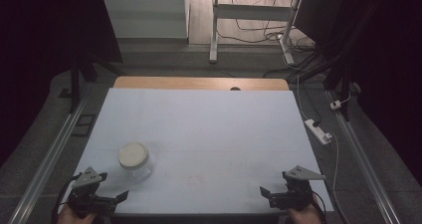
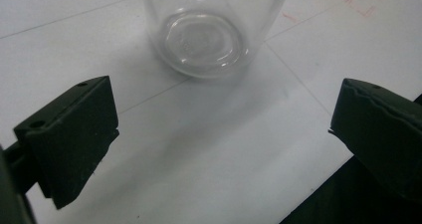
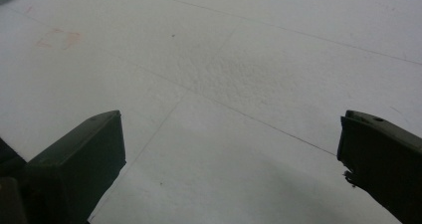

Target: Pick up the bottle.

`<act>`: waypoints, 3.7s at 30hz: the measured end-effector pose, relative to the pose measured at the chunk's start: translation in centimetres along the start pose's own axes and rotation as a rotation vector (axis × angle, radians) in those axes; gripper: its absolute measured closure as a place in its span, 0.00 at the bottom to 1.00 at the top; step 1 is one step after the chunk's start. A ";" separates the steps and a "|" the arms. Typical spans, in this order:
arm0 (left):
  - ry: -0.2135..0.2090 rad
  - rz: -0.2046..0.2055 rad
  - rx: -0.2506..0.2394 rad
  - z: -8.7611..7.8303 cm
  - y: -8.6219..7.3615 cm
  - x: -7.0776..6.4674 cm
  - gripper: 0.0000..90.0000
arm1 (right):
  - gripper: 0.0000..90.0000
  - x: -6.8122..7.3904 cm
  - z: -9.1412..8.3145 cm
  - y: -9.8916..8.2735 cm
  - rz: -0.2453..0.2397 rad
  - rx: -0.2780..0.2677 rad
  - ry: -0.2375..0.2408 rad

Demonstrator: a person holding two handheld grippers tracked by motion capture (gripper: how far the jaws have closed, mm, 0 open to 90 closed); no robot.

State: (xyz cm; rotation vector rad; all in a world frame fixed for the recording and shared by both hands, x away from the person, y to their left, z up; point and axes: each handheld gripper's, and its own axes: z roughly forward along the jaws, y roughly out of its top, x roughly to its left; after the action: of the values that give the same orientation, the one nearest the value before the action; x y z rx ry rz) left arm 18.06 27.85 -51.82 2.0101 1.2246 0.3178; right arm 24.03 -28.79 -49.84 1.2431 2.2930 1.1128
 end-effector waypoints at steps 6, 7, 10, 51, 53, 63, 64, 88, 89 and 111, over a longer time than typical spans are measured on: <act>0.014 0.009 -0.011 0.0 0.2 0.0 0.00 | 0.00 0.1 0.1 0.0 -0.010 0.004 0.002; 0.017 0.013 -0.014 0.0 0.2 0.1 0.00 | 0.00 0.1 0.1 0.0 -0.010 0.004 0.003; 0.018 0.013 -0.016 0.0 0.3 0.1 0.00 | 0.00 0.1 0.0 0.0 -0.011 0.003 0.009; -0.038 0.081 -0.048 4.4 4.8 1.4 0.00 | 0.00 0.4 0.2 0.1 -0.046 0.021 0.019; -0.044 0.089 -0.047 4.7 5.0 1.4 0.00 | 0.00 0.4 0.2 0.1 -0.045 0.020 0.019; -0.035 0.159 -0.032 5.7 5.8 1.1 0.00 | 0.00 0.4 0.2 0.1 -0.048 0.021 0.019; -0.038 0.162 -0.030 5.8 5.9 1.1 0.00 | 0.00 0.4 0.2 0.1 -0.049 0.022 0.019; 0.004 0.182 -0.013 5.8 6.2 0.8 0.08 | 0.00 0.4 0.3 0.1 -0.055 0.025 0.019; 0.005 0.180 -0.011 5.8 6.2 0.8 0.08 | 0.00 0.4 0.3 0.1 -0.055 0.025 0.019; -0.009 0.191 -0.034 5.1 7.8 0.0 0.08 | 0.00 0.4 0.3 0.1 -0.055 0.026 0.022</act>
State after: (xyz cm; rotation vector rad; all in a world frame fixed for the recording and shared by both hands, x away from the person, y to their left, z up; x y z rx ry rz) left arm 26.03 23.44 -49.90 2.1009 1.0168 0.4188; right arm 23.99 -28.28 -49.92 1.1754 2.3501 1.0867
